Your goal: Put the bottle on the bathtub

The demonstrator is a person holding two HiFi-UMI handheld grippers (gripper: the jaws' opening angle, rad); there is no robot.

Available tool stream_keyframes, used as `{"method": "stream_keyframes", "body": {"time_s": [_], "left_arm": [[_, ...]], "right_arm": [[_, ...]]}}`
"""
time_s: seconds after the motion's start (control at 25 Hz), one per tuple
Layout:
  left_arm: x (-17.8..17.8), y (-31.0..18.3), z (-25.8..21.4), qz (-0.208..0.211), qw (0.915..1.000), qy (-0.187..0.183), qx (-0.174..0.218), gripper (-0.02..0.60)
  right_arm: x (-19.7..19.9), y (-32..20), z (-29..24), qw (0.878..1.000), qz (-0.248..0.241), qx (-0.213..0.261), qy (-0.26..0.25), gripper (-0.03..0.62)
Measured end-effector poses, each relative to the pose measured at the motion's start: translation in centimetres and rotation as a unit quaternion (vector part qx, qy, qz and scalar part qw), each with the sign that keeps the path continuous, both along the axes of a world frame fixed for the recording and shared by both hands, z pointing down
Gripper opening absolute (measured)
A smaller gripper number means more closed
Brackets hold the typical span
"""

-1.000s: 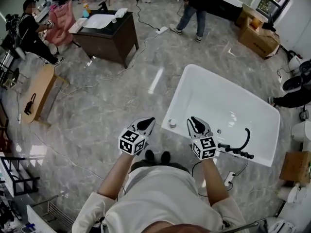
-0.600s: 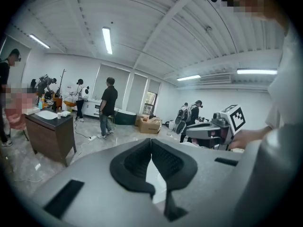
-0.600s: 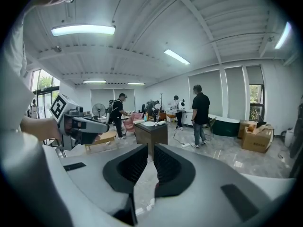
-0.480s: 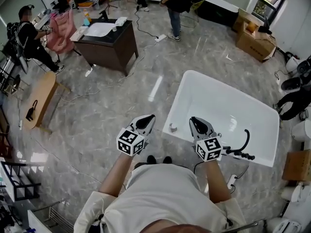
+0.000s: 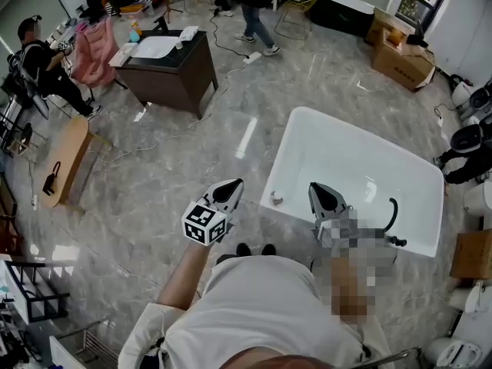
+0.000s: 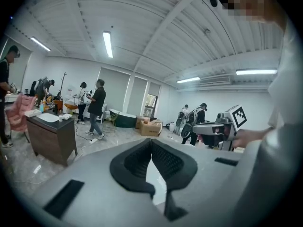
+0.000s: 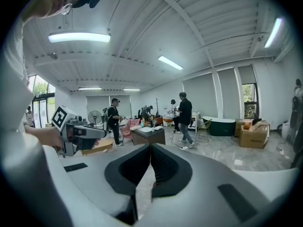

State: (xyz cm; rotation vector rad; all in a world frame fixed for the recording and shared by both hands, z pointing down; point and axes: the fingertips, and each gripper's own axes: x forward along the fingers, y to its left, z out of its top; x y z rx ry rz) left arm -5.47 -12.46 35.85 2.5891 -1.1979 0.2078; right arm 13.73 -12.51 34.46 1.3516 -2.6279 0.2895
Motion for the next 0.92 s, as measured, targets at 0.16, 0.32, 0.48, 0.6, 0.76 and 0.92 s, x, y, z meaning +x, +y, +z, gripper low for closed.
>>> {"method": "stream_keyframes", "body": {"time_s": [0.16,0.32,0.48,0.6,0.76,0.92], "left_arm": [[0.0,0.2,0.1,0.003,1.0,0.001,-0.001,0.009],[0.1,0.4,0.1,0.003,1.0,0.002,-0.001,0.009],[-0.2,0.5,0.1,0.001,1.0,0.005,-0.003,0.009],[-0.2,0.6,0.3,0.001,1.0,0.006,-0.005,0.009],[0.2,0.7,0.6,0.001,1.0,0.008,-0.006,0.009],[0.4,0.5,0.4,0.001,0.9999,0.01,-0.006,0.009]], "right_arm": [[-0.6,0.4,0.1,1.0,-0.003,-0.002,-0.001,0.032],[-0.9,0.8,0.1,1.0,-0.009,-0.003,0.002,0.032],[-1.5,0.9,0.1,1.0,-0.014,-0.005,0.006,0.032],[-1.6,1.1,0.3,1.0,-0.013,-0.006,0.006,0.032],[-1.4,1.3,0.6,1.0,-0.013,-0.008,0.006,0.032],[-1.4,1.3,0.7,1.0,-0.015,-0.01,0.008,0.032]]}}
